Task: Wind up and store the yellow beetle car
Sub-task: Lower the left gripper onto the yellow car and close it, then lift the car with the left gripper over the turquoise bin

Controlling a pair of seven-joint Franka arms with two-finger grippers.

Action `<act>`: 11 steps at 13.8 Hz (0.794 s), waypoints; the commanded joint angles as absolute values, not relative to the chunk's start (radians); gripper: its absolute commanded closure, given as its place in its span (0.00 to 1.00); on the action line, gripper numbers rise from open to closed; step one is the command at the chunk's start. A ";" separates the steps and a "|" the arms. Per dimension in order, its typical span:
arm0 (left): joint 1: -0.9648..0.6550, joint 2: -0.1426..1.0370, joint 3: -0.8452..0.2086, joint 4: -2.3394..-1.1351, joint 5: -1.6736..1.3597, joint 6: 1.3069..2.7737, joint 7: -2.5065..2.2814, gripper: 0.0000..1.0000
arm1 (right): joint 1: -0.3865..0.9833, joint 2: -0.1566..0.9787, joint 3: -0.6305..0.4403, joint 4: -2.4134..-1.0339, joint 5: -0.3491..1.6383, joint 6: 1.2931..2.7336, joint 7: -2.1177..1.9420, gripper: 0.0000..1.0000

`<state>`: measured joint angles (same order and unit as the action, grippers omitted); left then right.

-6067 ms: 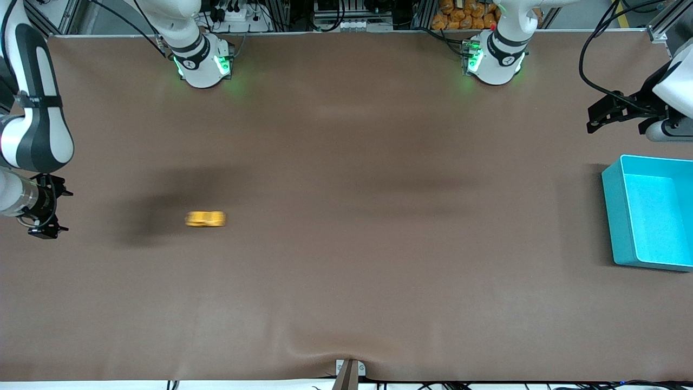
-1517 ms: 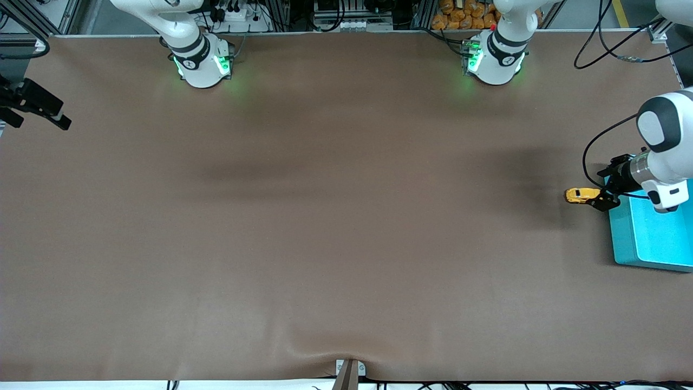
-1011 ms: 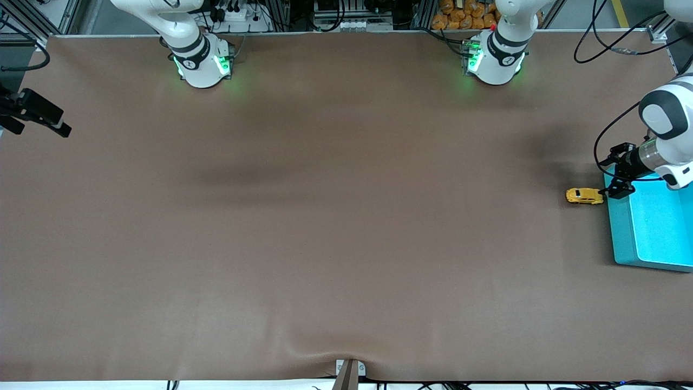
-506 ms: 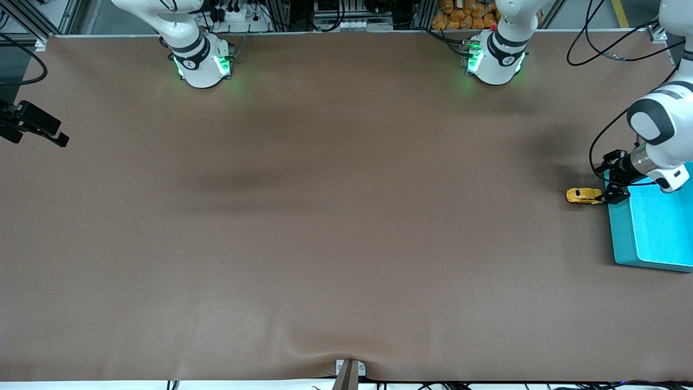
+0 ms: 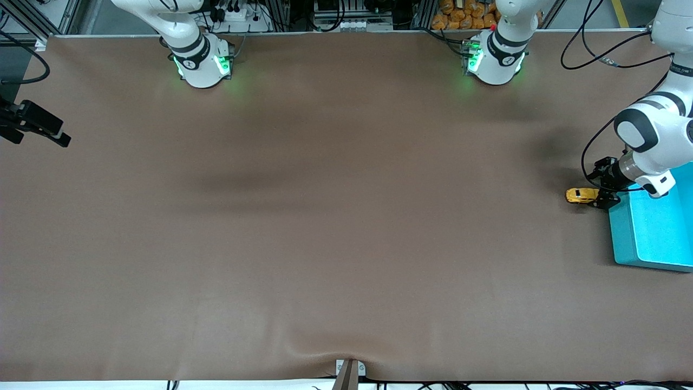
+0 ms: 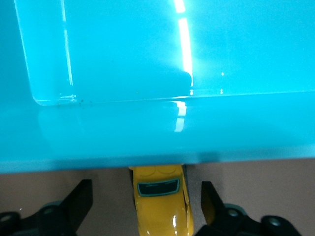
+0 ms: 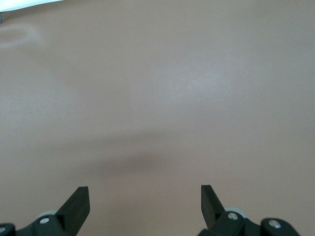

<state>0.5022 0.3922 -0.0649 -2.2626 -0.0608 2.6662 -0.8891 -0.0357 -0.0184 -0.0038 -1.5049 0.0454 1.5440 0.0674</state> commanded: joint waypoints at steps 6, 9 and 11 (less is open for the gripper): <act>0.503 0.335 -0.112 -2.269 -0.077 2.643 -0.914 0.95 | -0.063 -0.015 0.037 -1.491 0.017 1.534 0.071 0.00; 0.503 0.261 -0.167 -2.260 -0.075 2.559 -0.914 0.95 | -0.061 -0.015 0.040 -1.491 0.018 1.516 0.074 0.00; 0.505 0.218 -0.193 -2.238 -0.074 2.508 -0.902 0.95 | -0.064 -0.015 0.041 -1.491 0.018 1.502 0.072 0.00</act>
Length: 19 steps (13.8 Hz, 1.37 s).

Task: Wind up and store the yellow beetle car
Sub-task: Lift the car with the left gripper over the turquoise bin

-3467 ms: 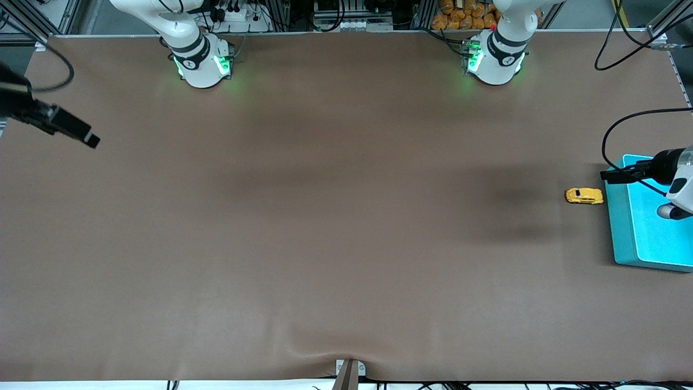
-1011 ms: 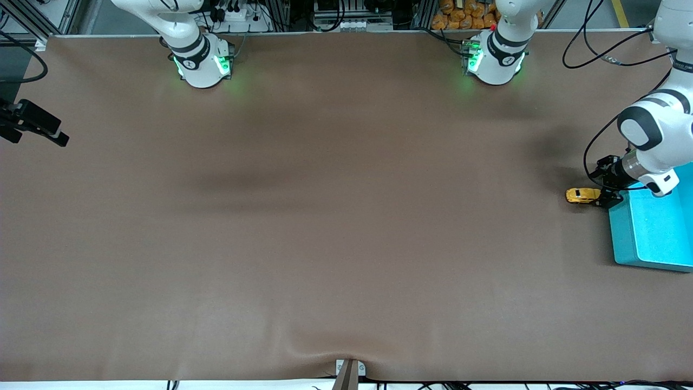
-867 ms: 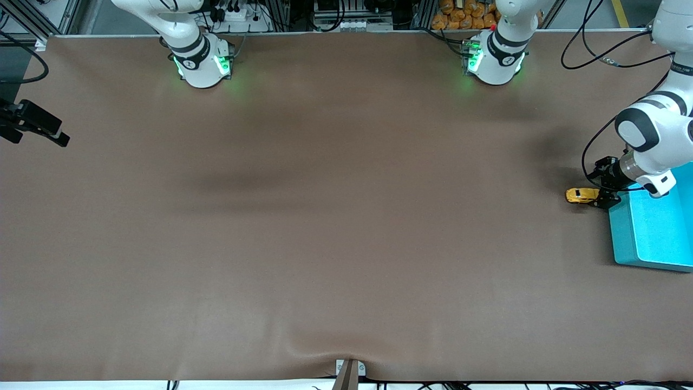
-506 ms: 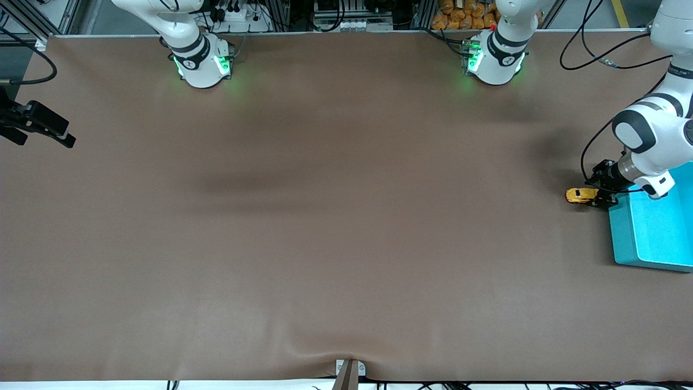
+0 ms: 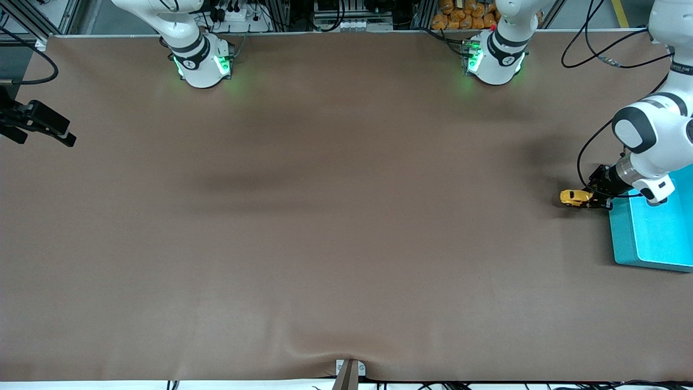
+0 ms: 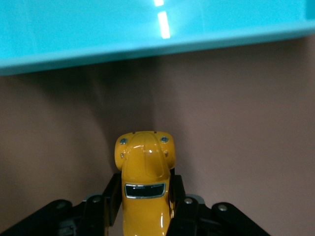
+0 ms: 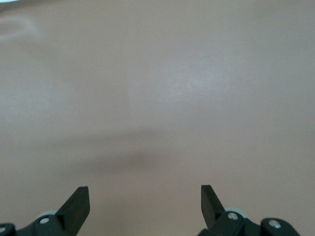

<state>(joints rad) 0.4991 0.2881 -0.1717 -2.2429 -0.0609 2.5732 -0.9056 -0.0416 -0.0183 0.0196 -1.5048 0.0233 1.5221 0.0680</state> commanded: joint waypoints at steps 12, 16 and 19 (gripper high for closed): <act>0.554 0.320 -0.179 -1.873 -0.026 2.220 -0.381 0.96 | -0.077 -0.012 0.041 -1.491 0.018 1.505 0.066 0.00; 0.613 0.432 -0.179 -1.757 0.048 2.220 -0.100 0.96 | -0.075 -0.012 0.041 -1.491 0.018 1.508 0.066 0.00; 0.653 0.504 -0.179 -1.689 0.072 2.220 0.108 0.97 | -0.075 -0.011 0.041 -1.491 0.018 1.508 0.066 0.00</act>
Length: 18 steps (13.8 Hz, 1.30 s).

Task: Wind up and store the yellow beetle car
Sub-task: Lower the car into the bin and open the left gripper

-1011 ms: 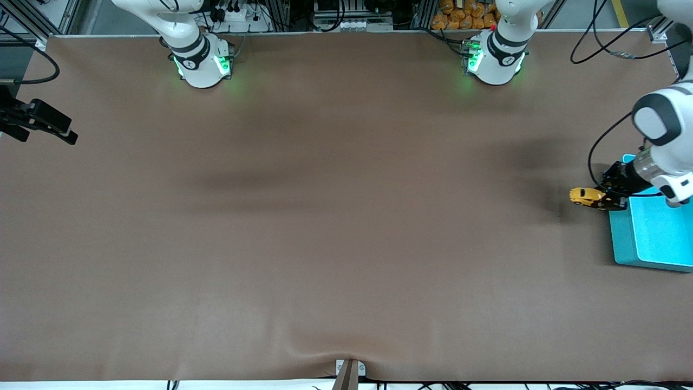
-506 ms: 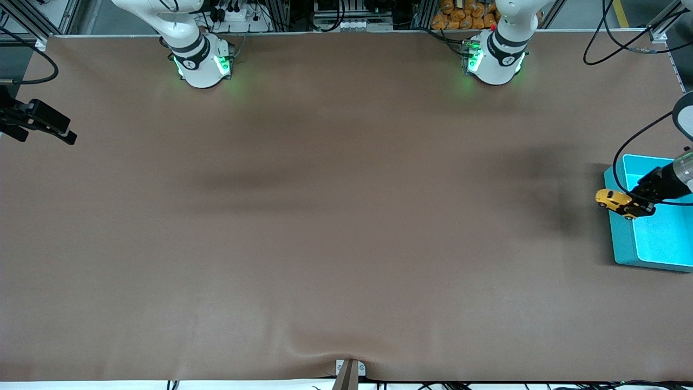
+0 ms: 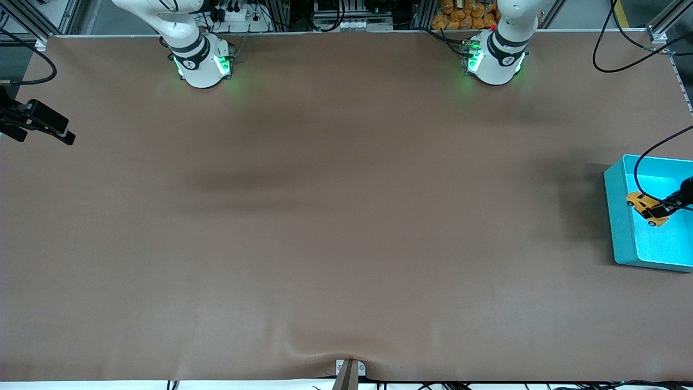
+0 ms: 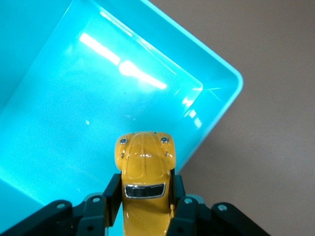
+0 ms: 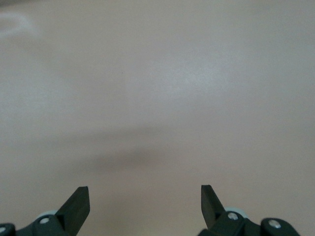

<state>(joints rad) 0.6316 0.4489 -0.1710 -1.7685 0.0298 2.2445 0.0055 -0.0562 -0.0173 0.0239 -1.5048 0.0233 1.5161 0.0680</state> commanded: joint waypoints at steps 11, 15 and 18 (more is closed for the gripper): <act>0.745 0.687 -0.178 -1.562 0.229 2.220 0.544 0.98 | -0.075 -0.011 0.041 -1.491 0.018 1.509 0.066 0.00; 0.782 0.725 -0.178 -1.560 0.226 2.238 0.541 0.97 | -0.075 -0.009 0.041 -1.493 0.018 1.511 0.066 0.00; 0.798 0.753 -0.178 -1.557 0.225 2.269 0.542 0.96 | -0.075 -0.009 0.041 -1.493 0.018 1.511 0.064 0.00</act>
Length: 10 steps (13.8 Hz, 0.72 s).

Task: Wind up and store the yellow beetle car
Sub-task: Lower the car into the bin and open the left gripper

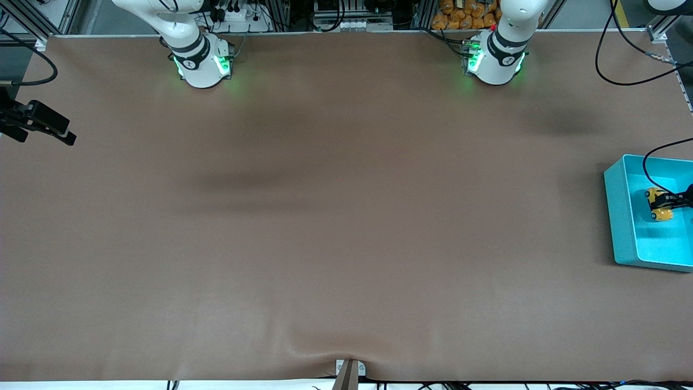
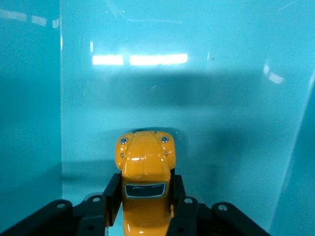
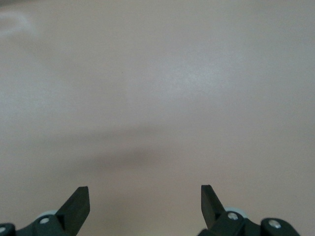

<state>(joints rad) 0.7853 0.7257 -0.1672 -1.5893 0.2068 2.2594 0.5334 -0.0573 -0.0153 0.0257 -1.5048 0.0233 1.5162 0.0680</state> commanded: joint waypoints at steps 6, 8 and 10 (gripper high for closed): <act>0.793 0.697 -0.202 -1.577 0.221 2.273 0.546 0.00 | -0.075 -0.009 0.041 -1.493 0.018 1.511 0.061 0.00; 0.790 0.626 -0.236 -1.592 0.230 2.267 0.540 0.00 | -0.077 -0.009 0.041 -1.493 0.018 1.511 0.061 0.00; 0.788 0.534 -0.290 -1.603 0.230 2.182 0.523 0.00 | -0.077 -0.009 0.041 -1.491 0.018 1.511 0.061 0.00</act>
<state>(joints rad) 0.7882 0.6507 -0.2488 -1.5597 0.2072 2.2581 0.5354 -0.0582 -0.0150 0.0264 -1.5049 0.0233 1.5164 0.0679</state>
